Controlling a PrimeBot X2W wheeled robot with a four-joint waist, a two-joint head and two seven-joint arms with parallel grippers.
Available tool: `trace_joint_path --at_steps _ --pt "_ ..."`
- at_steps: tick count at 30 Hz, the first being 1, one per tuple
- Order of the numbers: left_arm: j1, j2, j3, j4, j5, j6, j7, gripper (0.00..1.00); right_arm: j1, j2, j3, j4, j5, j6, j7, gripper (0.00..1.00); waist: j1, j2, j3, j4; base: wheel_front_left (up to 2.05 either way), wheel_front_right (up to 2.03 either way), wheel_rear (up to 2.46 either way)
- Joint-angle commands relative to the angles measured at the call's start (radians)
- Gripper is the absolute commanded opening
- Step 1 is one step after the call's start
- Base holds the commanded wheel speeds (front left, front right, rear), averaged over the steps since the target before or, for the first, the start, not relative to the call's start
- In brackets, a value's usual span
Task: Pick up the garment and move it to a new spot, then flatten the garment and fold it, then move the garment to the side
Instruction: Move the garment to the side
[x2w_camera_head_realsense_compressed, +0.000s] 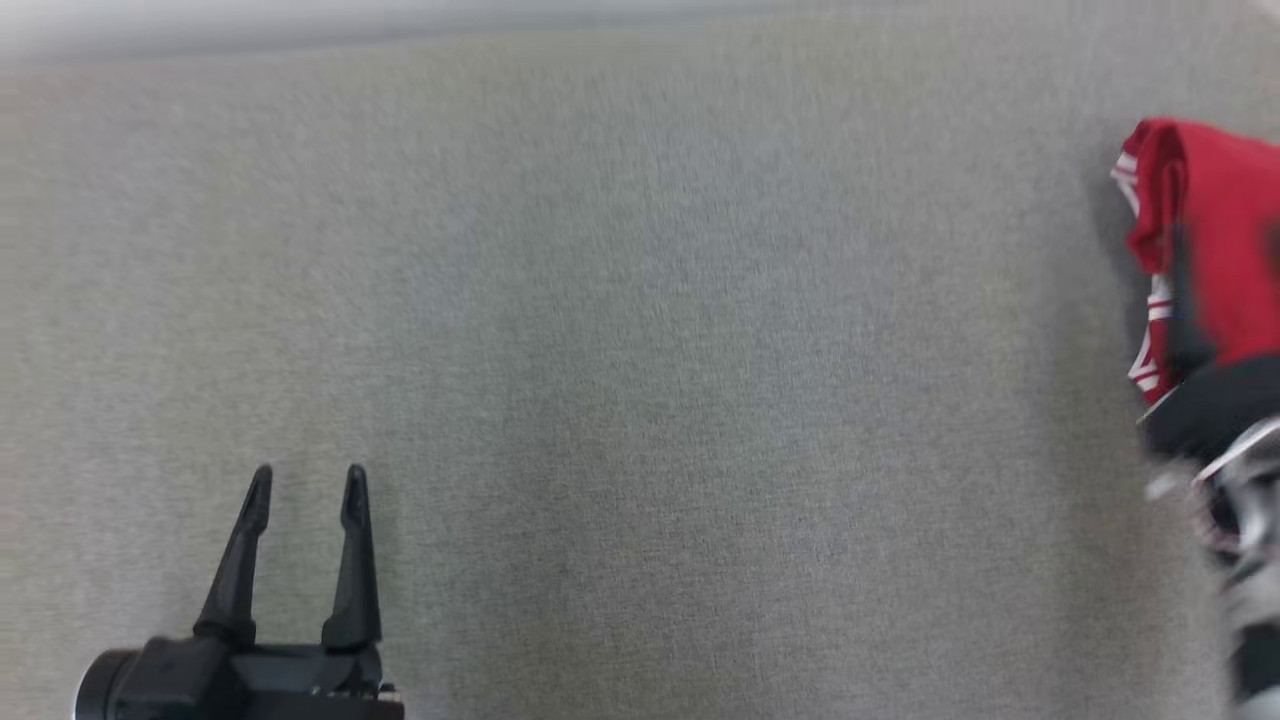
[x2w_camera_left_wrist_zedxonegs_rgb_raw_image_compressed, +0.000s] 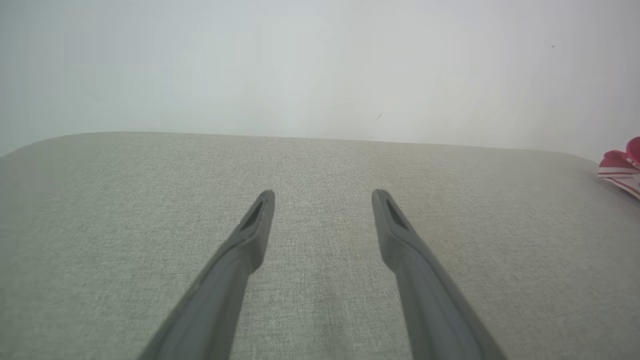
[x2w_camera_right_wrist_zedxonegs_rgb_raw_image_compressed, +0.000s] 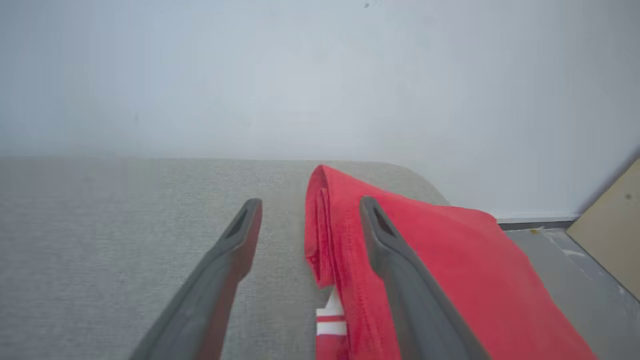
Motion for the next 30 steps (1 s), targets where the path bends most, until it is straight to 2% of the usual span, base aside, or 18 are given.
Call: trace_joint_path --at_steps 1,5,9,14,18,30 --pt "0.023 -0.008 0.021 0.004 -0.010 0.008 -0.003 1.00 0.064 0.046 0.011 -0.042 0.008 -0.003 -0.021 1.00 0.0001 0.0001 -0.105 0.026 0.00 0.00 0.00" --pt "0.052 -0.017 0.056 0.019 -0.026 0.041 -0.003 1.00 0.175 0.130 0.031 -0.122 -0.001 -0.003 -0.043 1.00 0.0001 0.0001 -0.159 0.037 0.00 0.00 0.00" --pt "0.079 -0.020 0.051 0.053 -0.034 0.039 -0.003 1.00 0.316 0.229 0.053 -0.197 0.005 -0.003 -0.091 1.00 0.0001 0.0001 -0.216 0.059 0.00 0.00 0.00" --pt "0.115 -0.022 0.039 0.113 -0.051 0.056 -0.003 1.00 0.452 0.299 0.069 -0.221 0.007 -0.003 -0.151 1.00 0.0001 0.0001 -0.278 0.074 0.00 0.00 0.00" --pt "0.142 -0.022 0.026 0.148 -0.051 0.081 -0.003 1.00 0.494 0.317 0.078 -0.197 0.020 -0.003 -0.169 1.00 0.0001 0.0001 -0.313 0.069 0.00 0.00 0.00" --pt "0.170 -0.022 0.046 0.201 -0.049 0.075 -0.003 1.00 0.503 0.327 0.132 -0.105 0.012 -0.003 -0.197 1.00 0.0001 0.0001 -0.341 0.037 0.00 0.00 0.00"
